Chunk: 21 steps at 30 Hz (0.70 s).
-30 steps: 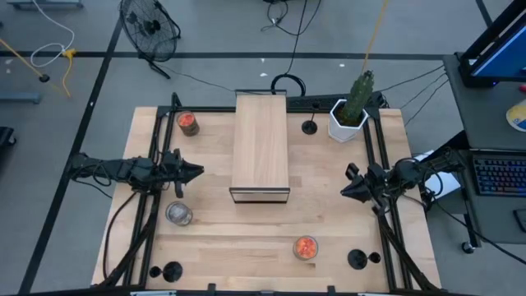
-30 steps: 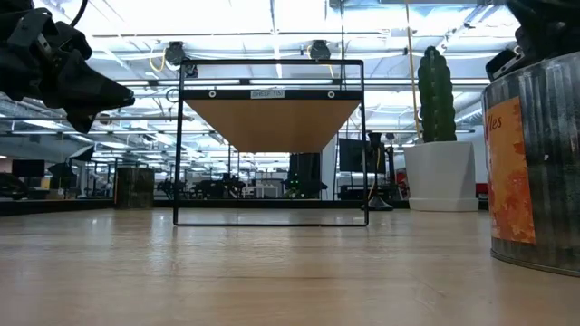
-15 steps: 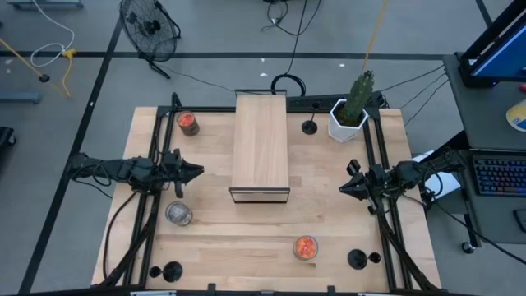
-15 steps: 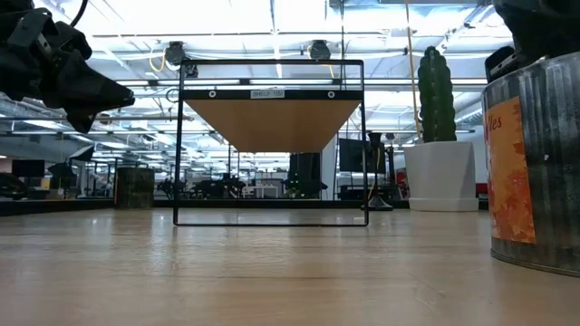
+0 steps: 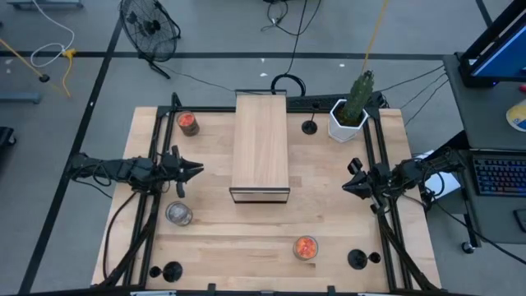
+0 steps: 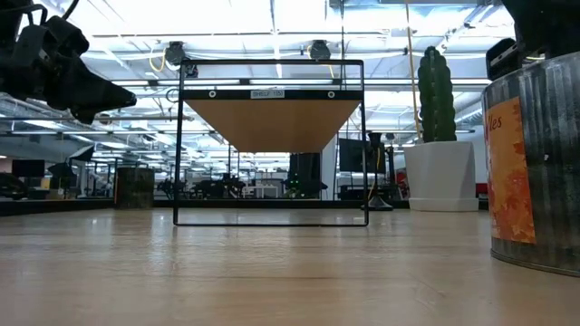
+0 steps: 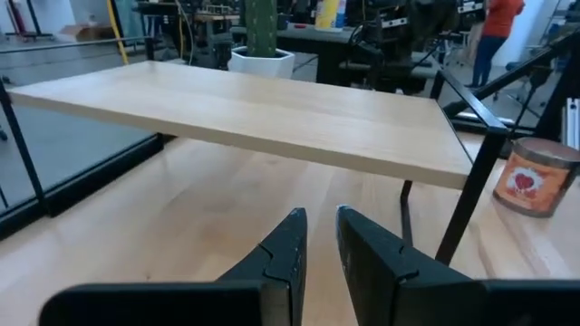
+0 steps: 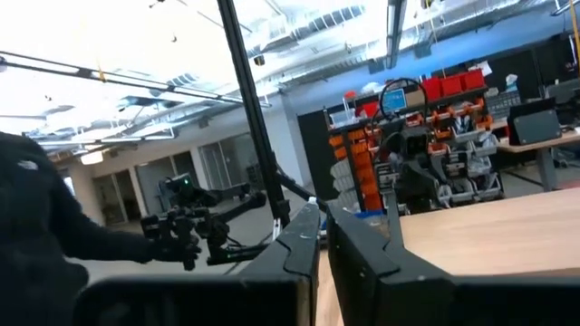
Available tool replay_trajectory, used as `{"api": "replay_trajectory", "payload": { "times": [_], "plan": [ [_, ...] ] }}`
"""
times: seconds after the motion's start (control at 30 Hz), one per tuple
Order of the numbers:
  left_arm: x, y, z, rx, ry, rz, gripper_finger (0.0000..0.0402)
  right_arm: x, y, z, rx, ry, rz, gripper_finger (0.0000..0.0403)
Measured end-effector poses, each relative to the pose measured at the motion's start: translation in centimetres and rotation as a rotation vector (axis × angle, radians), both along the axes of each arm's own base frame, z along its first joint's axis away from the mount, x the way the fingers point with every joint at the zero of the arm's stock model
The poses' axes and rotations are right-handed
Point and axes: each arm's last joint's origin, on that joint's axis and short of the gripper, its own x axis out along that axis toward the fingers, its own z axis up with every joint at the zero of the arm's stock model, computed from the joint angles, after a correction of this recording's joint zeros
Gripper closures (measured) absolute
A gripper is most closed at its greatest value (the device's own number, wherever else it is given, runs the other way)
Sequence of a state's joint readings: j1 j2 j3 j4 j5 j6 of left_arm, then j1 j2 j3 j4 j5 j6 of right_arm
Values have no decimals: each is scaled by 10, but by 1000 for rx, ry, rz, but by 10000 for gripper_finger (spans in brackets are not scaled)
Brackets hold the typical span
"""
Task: Pick & Place candle stick holders
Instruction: Put the bottom left black candle holder on the shelf
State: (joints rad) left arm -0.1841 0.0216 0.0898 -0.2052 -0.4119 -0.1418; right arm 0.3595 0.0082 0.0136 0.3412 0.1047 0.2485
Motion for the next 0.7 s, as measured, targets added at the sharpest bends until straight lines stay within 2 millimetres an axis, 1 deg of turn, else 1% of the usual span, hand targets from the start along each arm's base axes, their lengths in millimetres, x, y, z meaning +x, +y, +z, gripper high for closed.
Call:
{"api": "replay_trajectory", "payload": {
  "times": [0.1, 0.13, 0.2, 0.3, 0.43, 0.5, 0.53, 0.63, 0.7],
  "plan": [
    [0, 0, 1, 54, 7, 10, 332, 0, 0, 0, 2, -4, 0, 385],
    [0, 0, 2, 31, -10, 14, 332, 0, 0, 0, 2, -4, 0, 385],
    [1, 0, 6, -96, -88, 12, 332, 0, 0, 0, 2, -4, 0, 385],
    [0, 2, 16, -250, -232, 86, 332, 0, 0, 1, 4, -7, -3, 385],
    [-3, 4, 34, -439, -464, 125, 332, 0, 0, 1, 4, -7, -3, 385],
    [-4, 4, 41, -555, -563, 87, 332, 0, 0, 1, 4, -7, -3, 385],
    [-5, 3, 44, -578, -597, 43, 332, 0, 0, 1, 4, -7, -3, 385],
    [-5, -1, 51, -556, -613, -133, 332, 0, 0, 1, 2, -7, -4, 385],
    [-3, -4, 52, -581, -597, -175, 332, 0, 0, 1, 2, -8, -4, 385]
  ]
}}
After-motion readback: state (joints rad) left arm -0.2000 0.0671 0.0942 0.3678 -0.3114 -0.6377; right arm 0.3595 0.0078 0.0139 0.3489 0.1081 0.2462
